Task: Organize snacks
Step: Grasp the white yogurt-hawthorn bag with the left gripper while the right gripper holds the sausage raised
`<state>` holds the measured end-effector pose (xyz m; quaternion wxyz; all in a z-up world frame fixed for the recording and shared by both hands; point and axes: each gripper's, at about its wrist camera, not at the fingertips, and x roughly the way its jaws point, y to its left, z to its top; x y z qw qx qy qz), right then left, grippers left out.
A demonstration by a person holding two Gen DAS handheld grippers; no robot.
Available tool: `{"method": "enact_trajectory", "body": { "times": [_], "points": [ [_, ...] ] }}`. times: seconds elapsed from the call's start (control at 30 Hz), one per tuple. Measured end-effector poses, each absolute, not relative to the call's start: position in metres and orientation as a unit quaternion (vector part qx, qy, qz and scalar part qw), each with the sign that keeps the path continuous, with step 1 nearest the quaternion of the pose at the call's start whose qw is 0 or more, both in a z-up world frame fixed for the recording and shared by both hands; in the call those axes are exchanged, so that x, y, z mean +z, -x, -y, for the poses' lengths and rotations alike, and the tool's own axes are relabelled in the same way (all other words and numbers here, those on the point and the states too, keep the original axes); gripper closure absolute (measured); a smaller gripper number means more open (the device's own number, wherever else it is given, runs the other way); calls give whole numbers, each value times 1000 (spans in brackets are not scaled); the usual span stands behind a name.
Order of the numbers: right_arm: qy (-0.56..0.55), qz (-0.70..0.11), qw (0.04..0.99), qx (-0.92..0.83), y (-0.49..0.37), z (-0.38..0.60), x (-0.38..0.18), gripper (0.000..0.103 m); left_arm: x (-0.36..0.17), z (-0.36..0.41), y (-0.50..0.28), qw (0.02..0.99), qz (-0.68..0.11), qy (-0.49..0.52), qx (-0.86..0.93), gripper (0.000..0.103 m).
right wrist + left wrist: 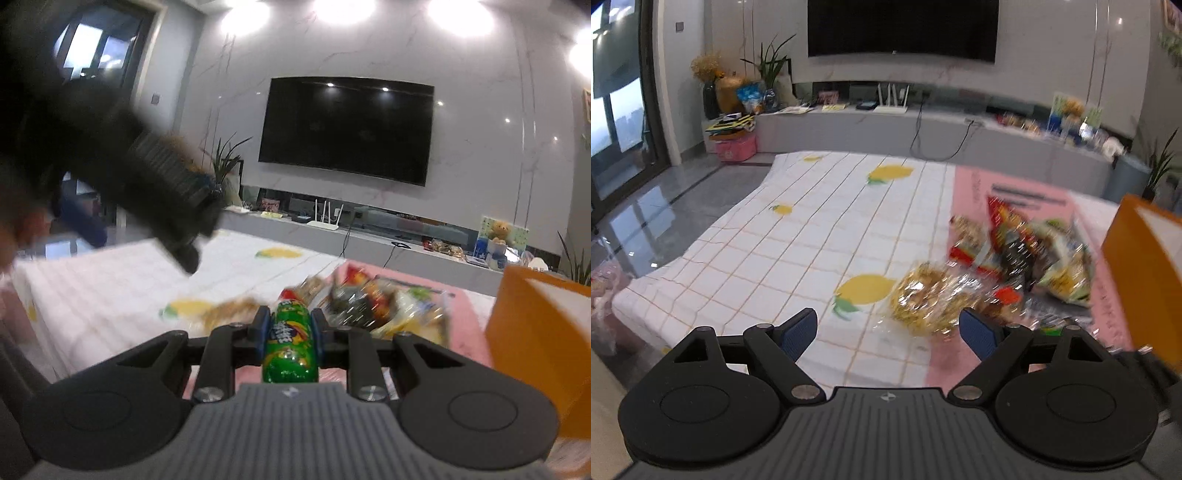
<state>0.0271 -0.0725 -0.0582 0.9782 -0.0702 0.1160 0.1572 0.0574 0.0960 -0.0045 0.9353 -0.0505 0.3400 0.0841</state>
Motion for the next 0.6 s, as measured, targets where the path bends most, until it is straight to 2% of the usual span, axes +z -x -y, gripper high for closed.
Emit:
{"method": "enact_trajectory", "body": {
  "times": [0.23, 0.33, 0.47, 0.6],
  "points": [
    [31, -85, 989, 114, -18, 149, -3, 82, 8, -71, -72, 932, -356, 73, -9, 2],
    [21, -65, 993, 96, -15, 174, 10, 82, 9, -61, -93, 914, -380, 113, -88, 2],
    [1, -50, 997, 57, -9, 202, 15, 82, 11, -29, -116, 915, -372, 51, -149, 2],
    [-14, -39, 999, 33, -8, 212, 19, 82, -12, 0, -147, 897, -415, 29, -149, 2]
  ]
}}
